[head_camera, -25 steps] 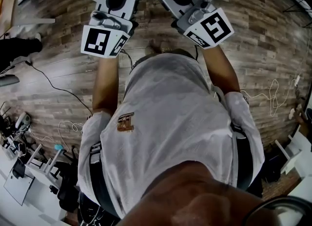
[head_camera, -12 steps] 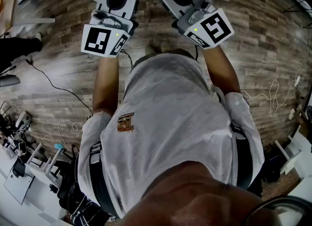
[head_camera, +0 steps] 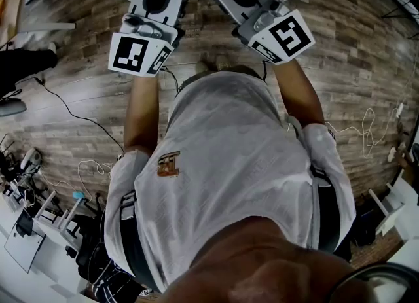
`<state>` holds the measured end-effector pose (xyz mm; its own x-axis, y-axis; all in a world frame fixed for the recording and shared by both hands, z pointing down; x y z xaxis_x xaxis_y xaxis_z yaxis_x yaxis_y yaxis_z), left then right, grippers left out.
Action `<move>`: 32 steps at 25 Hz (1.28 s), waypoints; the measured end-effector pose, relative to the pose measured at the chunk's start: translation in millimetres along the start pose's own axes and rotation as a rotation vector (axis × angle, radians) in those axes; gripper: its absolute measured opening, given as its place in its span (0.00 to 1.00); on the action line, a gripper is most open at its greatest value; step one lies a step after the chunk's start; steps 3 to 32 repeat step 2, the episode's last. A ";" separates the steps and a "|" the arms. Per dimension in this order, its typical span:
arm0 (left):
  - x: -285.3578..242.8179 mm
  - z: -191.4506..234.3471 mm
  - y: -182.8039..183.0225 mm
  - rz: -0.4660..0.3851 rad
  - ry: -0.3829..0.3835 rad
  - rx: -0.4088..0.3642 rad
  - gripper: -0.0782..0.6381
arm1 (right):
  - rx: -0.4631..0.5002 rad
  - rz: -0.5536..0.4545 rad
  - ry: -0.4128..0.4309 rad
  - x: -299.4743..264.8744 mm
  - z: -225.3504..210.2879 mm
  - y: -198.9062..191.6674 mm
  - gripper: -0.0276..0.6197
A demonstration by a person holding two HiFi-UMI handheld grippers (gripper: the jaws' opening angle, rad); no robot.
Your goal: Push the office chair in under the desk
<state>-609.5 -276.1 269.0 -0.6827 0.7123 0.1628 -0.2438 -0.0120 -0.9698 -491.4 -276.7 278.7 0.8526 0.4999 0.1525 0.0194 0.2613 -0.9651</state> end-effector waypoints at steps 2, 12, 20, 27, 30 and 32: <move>-0.3 0.4 -0.9 0.004 -0.002 -0.002 0.13 | 0.004 0.004 0.000 0.2 -1.5 -1.0 0.09; -0.3 0.4 -0.9 0.004 -0.002 -0.002 0.13 | 0.004 0.004 0.000 0.2 -1.5 -1.0 0.09; -0.3 0.4 -0.9 0.004 -0.002 -0.002 0.13 | 0.004 0.004 0.000 0.2 -1.5 -1.0 0.09; -0.3 0.4 -0.9 0.004 -0.002 -0.002 0.13 | 0.004 0.004 0.000 0.2 -1.5 -1.0 0.09; -0.3 0.4 -0.9 0.004 -0.002 -0.002 0.13 | 0.004 0.004 0.000 0.2 -1.5 -1.0 0.09; -0.3 0.4 -0.9 0.004 -0.002 -0.002 0.13 | 0.004 0.004 0.000 0.2 -1.5 -1.0 0.09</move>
Point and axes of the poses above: the fingertips, and each gripper's own axes: x backward along the fingers, z to its left, y out of its top, the point moved 6 cm from there along x, backward along the fingers, and after that the axes turned 12 degrees about x, right-handed, at the moved point
